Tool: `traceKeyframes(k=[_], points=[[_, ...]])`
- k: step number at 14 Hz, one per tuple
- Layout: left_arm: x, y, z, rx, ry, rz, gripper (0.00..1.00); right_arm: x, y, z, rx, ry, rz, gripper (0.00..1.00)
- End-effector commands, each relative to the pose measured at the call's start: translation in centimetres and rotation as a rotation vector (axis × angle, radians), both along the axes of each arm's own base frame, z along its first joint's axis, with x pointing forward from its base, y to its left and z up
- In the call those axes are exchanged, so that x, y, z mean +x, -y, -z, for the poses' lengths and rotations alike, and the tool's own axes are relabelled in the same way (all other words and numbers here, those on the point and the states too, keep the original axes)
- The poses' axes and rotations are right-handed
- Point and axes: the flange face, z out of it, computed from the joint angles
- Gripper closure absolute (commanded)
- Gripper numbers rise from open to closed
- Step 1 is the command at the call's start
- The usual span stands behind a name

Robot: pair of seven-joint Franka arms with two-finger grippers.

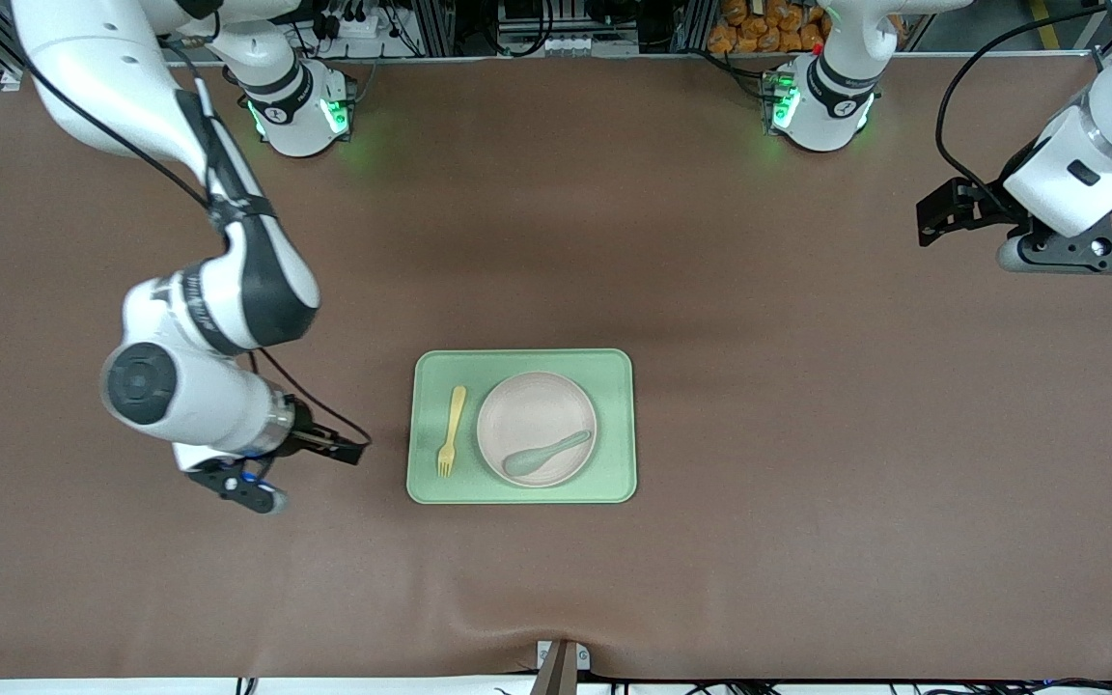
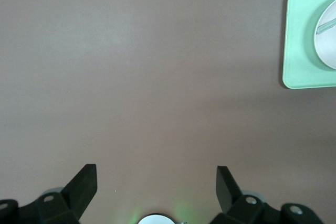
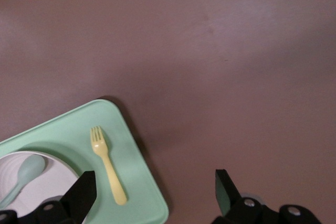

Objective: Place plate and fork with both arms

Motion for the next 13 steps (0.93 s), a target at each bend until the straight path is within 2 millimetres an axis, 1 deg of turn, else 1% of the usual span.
traceKeyframes(k=[1, 3, 4, 6, 7, 8, 9, 10, 11, 12, 13], points=[[0.1, -0.4, -1.0, 0.004, 0.021, -0.006, 0.00, -1.0, 3.9, -3.9, 0.001, -0.021, -0.016, 0.00], [-0.1, -0.3, -1.1, 0.005, 0.017, -0.011, 0.00, -1.4, 5.4, -6.1, -0.002, -0.008, -0.029, 0.00], [-0.1, -0.4, -1.2, 0.001, 0.019, -0.014, 0.00, -1.5, 6.5, -7.4, 0.001, 0.008, -0.038, 0.00], [-0.2, -1.0, -1.4, 0.000, 0.020, -0.021, 0.00, -2.6, 8.3, -10.7, -0.013, 0.008, -0.099, 0.00], [-0.2, -1.6, -1.5, 0.001, 0.022, -0.031, 0.00, -3.1, 8.8, -12.8, -0.021, 0.001, -0.095, 0.00], [-0.3, -2.3, -1.6, 0.000, 0.013, -0.032, 0.00, -3.5, 9.6, -14.2, -0.032, -0.015, -0.098, 0.00], [-0.5, -2.5, -1.5, 0.003, -0.004, -0.032, 0.00, -3.9, 10.6, -15.4, -0.036, -0.037, -0.088, 0.00], [-0.6, -2.6, -1.4, 0.005, -0.015, -0.034, 0.00, -4.3, 11.4, -17.2, -0.047, -0.053, -0.080, 0.00], [-0.7, -2.6, -1.4, 0.005, -0.016, -0.034, 0.00, -4.7, 12.0, -19.1, -0.049, -0.052, -0.070, 0.00], [-0.7, -2.6, -1.4, 0.006, -0.018, -0.034, 0.00, -5.2, 12.1, -20.4, -0.058, -0.060, -0.069, 0.00], [-0.7, -2.6, -1.4, 0.006, -0.018, -0.034, 0.00, -5.4, 12.4, -21.2, -0.075, -0.065, -0.066, 0.00]])
